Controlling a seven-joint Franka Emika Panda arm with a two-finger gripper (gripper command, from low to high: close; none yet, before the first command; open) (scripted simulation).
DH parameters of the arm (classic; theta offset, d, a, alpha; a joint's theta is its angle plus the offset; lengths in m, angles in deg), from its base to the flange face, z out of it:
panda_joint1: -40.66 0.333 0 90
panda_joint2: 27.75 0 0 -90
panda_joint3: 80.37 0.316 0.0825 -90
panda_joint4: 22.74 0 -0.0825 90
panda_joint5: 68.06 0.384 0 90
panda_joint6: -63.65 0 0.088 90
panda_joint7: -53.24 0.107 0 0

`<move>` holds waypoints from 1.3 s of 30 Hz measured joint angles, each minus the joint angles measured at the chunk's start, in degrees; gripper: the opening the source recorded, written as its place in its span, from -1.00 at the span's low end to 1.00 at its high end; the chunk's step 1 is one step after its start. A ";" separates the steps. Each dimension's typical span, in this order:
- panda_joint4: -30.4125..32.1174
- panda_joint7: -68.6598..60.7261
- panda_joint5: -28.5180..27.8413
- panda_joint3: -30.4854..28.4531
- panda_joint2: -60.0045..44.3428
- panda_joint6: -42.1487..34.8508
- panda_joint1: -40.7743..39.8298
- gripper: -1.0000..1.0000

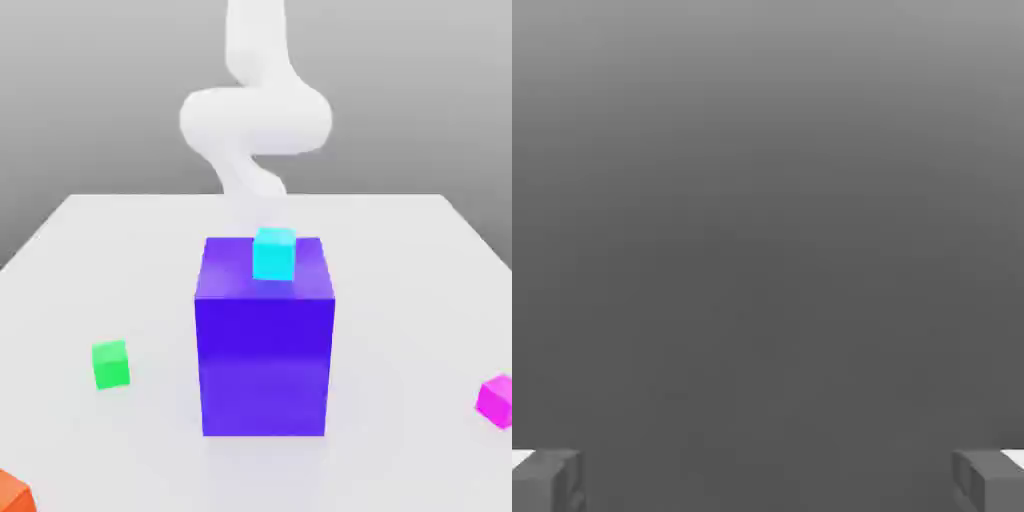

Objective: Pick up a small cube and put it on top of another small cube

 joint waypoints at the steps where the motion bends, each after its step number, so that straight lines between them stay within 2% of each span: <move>1: 0.31 0.55 0.05 1.07 -2.23 0.87 0.44 0.00; 12: 3.47 8.07 -2.11 13.46 -24.87 9.74 4.77 0.00; 20: 5.65 17.39 -9.16 19.98 -42.03 15.83 11.66 0.00; 26: 7.19 24.73 -14.96 20.67 -55.10 20.19 18.19 0.00; 31: 5.43 30.50 -21.84 14.47 -65.52 26.93 24.65 0.00; 32: 5.04 31.35 -22.94 13.25 -67.08 28.09 25.66 -1.00; 39: 5.01 31.49 -23.10 13.15 -67.24 28.27 25.75 -1.00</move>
